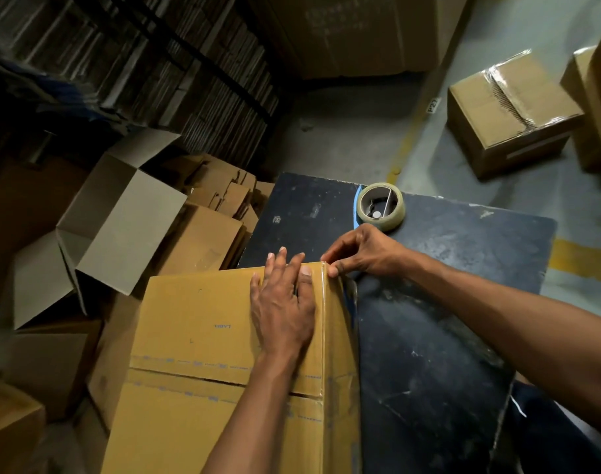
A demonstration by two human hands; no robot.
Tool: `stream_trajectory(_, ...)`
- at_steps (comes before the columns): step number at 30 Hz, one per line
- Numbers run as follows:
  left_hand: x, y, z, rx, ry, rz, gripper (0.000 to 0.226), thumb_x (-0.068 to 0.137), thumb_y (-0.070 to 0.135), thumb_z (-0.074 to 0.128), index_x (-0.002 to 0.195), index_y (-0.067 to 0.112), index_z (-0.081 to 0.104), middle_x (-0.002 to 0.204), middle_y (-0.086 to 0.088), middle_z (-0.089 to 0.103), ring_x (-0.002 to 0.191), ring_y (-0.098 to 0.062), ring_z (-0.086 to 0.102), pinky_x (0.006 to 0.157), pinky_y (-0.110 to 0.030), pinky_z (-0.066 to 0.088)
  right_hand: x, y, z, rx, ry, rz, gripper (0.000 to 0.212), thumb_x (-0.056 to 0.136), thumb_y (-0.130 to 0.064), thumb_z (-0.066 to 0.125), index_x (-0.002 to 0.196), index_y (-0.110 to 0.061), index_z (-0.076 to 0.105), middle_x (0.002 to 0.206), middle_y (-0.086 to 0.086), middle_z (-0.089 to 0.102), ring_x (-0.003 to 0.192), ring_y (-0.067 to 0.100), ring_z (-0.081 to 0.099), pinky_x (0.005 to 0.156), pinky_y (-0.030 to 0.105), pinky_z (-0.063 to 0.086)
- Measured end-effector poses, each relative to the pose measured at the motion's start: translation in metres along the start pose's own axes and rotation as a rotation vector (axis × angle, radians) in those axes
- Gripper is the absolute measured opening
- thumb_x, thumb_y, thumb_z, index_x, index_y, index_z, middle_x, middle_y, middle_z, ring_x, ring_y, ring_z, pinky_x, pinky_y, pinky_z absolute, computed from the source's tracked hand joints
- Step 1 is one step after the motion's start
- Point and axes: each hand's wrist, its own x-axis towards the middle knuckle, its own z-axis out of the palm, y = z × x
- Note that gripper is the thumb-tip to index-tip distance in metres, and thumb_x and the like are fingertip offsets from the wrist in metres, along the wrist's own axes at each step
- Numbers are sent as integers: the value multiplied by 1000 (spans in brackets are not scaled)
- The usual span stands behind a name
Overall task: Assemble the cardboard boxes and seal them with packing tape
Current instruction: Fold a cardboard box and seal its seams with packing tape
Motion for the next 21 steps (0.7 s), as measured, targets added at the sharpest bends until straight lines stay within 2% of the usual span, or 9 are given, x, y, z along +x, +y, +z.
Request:
stream_trajectory(2,0,2,-1,0,-1,-3,55,102,56,25,150,39,49,166,10,33,156,-6,16,130,-44,7,-5,1,-3,-17,-63,21,48,74,-18,91,119,-13,75,107,0,79,104,17,75,93,31,58)
stream_trajectory(4,0,3,-2,-8,7,-1,55,103,56,25,149,39,48,166,10,33,156,-5,17,130,-44,7,-8,1,3,-3,-76,28,60,76,-36,89,131,-20,70,111,-1,78,108,14,72,97,33,57)
stream_trajectory(7,1,1,-1,-1,15,3,54,104,56,25,149,40,48,166,10,33,156,-6,17,130,-43,7,-8,-3,23,-205,33,-47,61,92,-73,54,135,-30,66,118,-8,74,110,8,68,95,36,56)
stream_trajectory(10,1,-1,1,1,16,9,53,104,55,25,150,39,49,165,9,34,156,-6,18,129,-42,8,-12,7,41,-608,115,-223,65,101,-72,24,141,-30,55,125,-2,70,109,18,67,87,45,56)
stream_trajectory(12,0,-1,0,-10,10,12,53,105,54,25,151,39,47,166,9,33,156,-7,18,130,-42,8,-22,17,40,-699,82,-177,78,95,-82,14,146,-30,44,131,5,67,111,25,66,86,46,55)
stream_trajectory(15,0,0,-3,-20,3,17,55,105,53,24,153,36,43,166,6,33,157,-9,18,128,-40,6,-38,30,34,-767,114,-174,89,90,-87,22,156,-28,30,146,8,56,124,27,60,96,48,52)
stream_trajectory(18,2,1,-4,-22,-4,32,56,105,50,24,155,31,42,166,2,34,156,-12,20,130,-42,9,-48,24,54,-777,156,-320,97,90,-82,43,164,-28,9,169,4,25,149,24,36,114,53,38)
stream_trajectory(19,1,1,-5,-59,2,27,56,105,49,26,155,29,42,165,1,36,156,-13,23,130,-45,13,-49,22,62,-801,145,-352,101,89,-81,47,164,-28,5,172,5,13,153,26,29,118,52,34)
stream_trajectory(21,-4,-1,-13,-204,58,1,50,108,43,36,153,23,48,158,-3,48,148,-18,42,123,-49,32,-50,24,70,-858,146,-378,105,87,-83,45,164,-27,1,173,9,0,156,31,21,119,54,31)
